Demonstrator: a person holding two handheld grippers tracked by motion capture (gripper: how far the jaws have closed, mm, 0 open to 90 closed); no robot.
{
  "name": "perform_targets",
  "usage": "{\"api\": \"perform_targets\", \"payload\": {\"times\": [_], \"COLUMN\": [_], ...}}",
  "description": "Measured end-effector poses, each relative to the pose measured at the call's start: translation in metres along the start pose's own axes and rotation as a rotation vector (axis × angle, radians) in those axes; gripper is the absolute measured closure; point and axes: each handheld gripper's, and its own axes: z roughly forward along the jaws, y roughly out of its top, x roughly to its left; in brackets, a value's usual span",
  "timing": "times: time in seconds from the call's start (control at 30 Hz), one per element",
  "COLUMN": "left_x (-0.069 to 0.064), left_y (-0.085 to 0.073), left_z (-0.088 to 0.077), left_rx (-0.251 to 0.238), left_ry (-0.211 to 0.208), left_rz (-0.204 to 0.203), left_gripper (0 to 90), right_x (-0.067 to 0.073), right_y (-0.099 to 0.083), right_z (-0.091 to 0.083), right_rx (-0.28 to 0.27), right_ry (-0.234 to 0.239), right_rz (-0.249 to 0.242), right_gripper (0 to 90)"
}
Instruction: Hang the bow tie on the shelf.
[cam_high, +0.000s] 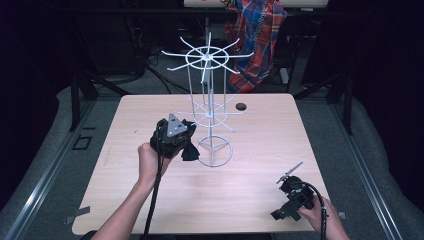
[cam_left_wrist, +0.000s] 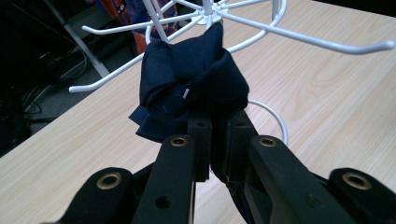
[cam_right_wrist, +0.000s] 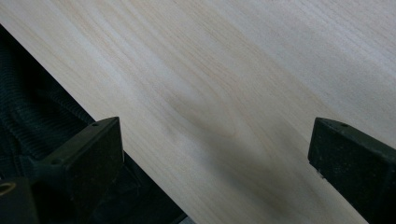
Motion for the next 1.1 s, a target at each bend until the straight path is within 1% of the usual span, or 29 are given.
{"api": "perform_targets", "payload": {"times": [0.1,0.17,0.2,0.3,0.33,0.37,0.43,0.5,0.53,0.57,0.6,0.63,0.67,0.73,0.77,0.8,0.87,0.93,0.97,1.0,1.03,1.07,1.1], "left_x": [-0.001,-0.003,-0.003,-0.005,-0.005,-0.003,0.000,0.003,0.004,0.006,0.007,0.008,0.009,0.010,0.011,0.011,0.012,0.011,0.010,0.009,0.008,0.007,0.006], "left_y": [-0.001,-0.001,-0.002,-0.003,-0.003,-0.004,-0.006,-0.008,-0.009,-0.009,-0.010,-0.010,-0.011,-0.011,-0.012,-0.012,-0.011,-0.010,-0.010,-0.009,-0.008,-0.007,-0.006], "left_z": [0.002,0.003,0.003,0.006,0.007,0.007,0.007,0.007,0.007,0.007,0.007,0.007,0.007,0.007,0.007,0.007,0.005,0.004,0.004,0.003,0.002,0.000,-0.001], "left_rx": [0.014,0.026,0.031,0.052,0.052,0.054,0.052,0.054,0.052,0.051,0.041,0.036,0.033,0.012,0.010,0.010,0.004,0.009,0.007,0.011,0.016,0.026,0.028], "left_ry": [0.002,0.014,0.014,0.027,0.027,0.023,0.027,0.031,0.032,0.022,0.028,0.030,0.024,0.029,0.030,0.027,0.042,0.055,0.064,0.078,0.093,0.099,0.112], "left_rz": [0.011,0.028,0.034,0.058,0.058,0.055,0.042,0.034,0.026,0.018,0.003,-0.005,-0.012,-0.027,-0.028,-0.038,-0.042,-0.040,-0.044,-0.045,-0.035,-0.025,-0.016], "left_gripper": [84.4,84.5,84.6,84.9,84.9,84.8,84.4,82.7,80.6,79.2,77.4,71.8,71.4,70.7,70.2,70.3,71.2,72.0,72.0,72.0,72.0,73.0,75.0], "right_x": [0.001,0.002,0.001,0.001,0.002,0.002,0.001,0.001,0.002,0.003,0.002,0.001,0.001,0.001,0.001,0.001,0.001,0.001,0.002,0.002,0.000,0.001,0.001], "right_y": [0.000,0.000,0.000,0.000,0.000,0.000,0.000,0.000,-0.001,-0.001,-0.001,0.000,0.000,0.000,0.000,0.000,0.000,0.000,0.000,-0.001,0.001,0.000,0.000], "right_z": [0.001,0.001,0.000,0.001,0.001,0.001,0.000,-0.001,0.000,0.002,0.001,-0.001,-0.001,0.000,0.000,0.000,0.000,0.000,0.000,0.001,-0.002,-0.001,-0.001], "right_rx": [-0.010,-0.012,-0.006,-0.012,-0.012,-0.012,-0.003,0.002,-0.014,-0.035,-0.024,0.004,0.005,-0.008,-0.009,-0.007,-0.009,-0.002,-0.007,-0.016,0.019,0.005,0.005], "right_ry": [0.013,0.011,0.005,0.012,0.012,0.011,0.000,0.003,0.006,0.009,0.007,0.004,0.003,0.006,0.006,0.006,0.009,-0.001,-0.004,0.005,0.000,-0.001,-0.002], "right_rz": [0.012,0.010,0.003,0.011,0.013,0.011,0.001,-0.001,0.009,0.026,0.018,-0.006,-0.006,0.003,0.005,0.004,0.008,0.000,0.006,0.013,-0.018,-0.002,-0.002], "right_gripper": [2.9,2.9,2.9,2.9,2.9,2.9,2.9,2.9,2.9,2.9,2.9,2.9,2.9,2.9,2.9,2.9,2.9,2.9,2.9,2.9,2.9,2.9,2.8]}}
